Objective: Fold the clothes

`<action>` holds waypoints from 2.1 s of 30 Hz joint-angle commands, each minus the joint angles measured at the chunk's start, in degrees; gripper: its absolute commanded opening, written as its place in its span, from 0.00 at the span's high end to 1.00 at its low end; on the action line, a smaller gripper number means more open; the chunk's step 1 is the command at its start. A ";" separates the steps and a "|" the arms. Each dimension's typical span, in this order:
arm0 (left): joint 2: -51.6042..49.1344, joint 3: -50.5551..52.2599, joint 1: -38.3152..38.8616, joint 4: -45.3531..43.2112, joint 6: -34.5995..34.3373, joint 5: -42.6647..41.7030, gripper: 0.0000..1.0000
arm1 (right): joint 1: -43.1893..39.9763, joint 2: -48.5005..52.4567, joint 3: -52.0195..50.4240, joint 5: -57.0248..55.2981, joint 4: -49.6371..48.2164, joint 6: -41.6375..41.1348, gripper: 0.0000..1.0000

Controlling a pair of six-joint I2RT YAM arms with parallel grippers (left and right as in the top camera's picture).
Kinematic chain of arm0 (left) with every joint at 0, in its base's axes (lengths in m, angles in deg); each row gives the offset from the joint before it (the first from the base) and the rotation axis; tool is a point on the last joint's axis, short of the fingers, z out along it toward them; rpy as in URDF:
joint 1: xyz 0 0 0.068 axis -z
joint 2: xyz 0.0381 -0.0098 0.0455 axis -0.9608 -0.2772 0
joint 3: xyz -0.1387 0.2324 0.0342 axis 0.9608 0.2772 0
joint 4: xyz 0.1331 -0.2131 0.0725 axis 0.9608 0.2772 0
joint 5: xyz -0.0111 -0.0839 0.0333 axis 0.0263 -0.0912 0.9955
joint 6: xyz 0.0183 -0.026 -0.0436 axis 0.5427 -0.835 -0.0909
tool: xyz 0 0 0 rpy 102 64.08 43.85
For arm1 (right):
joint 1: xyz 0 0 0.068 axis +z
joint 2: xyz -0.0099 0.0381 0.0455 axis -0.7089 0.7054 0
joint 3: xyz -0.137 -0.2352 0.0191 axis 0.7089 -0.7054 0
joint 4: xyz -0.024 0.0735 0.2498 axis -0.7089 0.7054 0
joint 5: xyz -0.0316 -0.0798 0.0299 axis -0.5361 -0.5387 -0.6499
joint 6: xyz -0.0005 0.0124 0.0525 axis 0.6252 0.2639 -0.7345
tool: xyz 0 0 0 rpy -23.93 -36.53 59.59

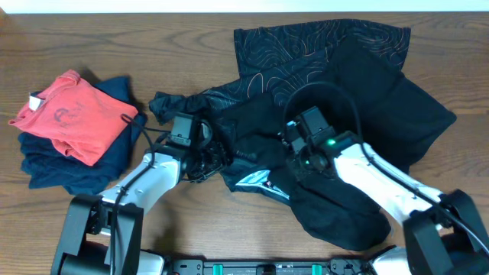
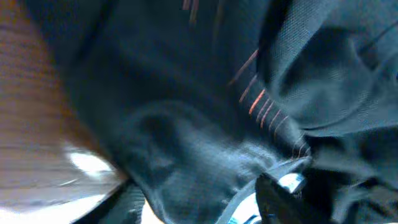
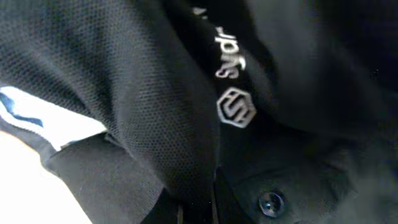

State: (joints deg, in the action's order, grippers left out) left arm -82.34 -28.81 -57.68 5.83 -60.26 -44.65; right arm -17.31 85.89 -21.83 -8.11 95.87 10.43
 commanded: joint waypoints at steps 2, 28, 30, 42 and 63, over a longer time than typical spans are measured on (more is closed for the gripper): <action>-0.55 0.98 2.08 -1.53 0.09 3.76 0.72 | -5.22 -6.23 1.66 -3.82 2.05 -2.25 0.99; -0.83 -22.88 -19.08 0.28 14.60 13.53 0.94 | -68.59 -19.26 14.05 -15.67 25.68 -24.09 0.78; -0.83 -26.25 -19.50 0.83 15.37 13.55 0.94 | -68.39 -19.26 14.05 -13.97 25.59 -23.02 0.72; -0.85 -28.92 -15.39 32.44 15.39 8.94 0.39 | -64.81 -18.78 14.05 10.34 25.57 -6.10 0.60; -1.27 -5.31 12.50 4.42 -3.30 1.49 0.25 | -51.45 8.31 13.09 7.76 20.28 -1.27 0.69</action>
State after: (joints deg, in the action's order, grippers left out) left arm -83.22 -34.93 -47.18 13.70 -61.16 -42.44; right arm -69.22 91.48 -8.81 0.11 117.64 7.72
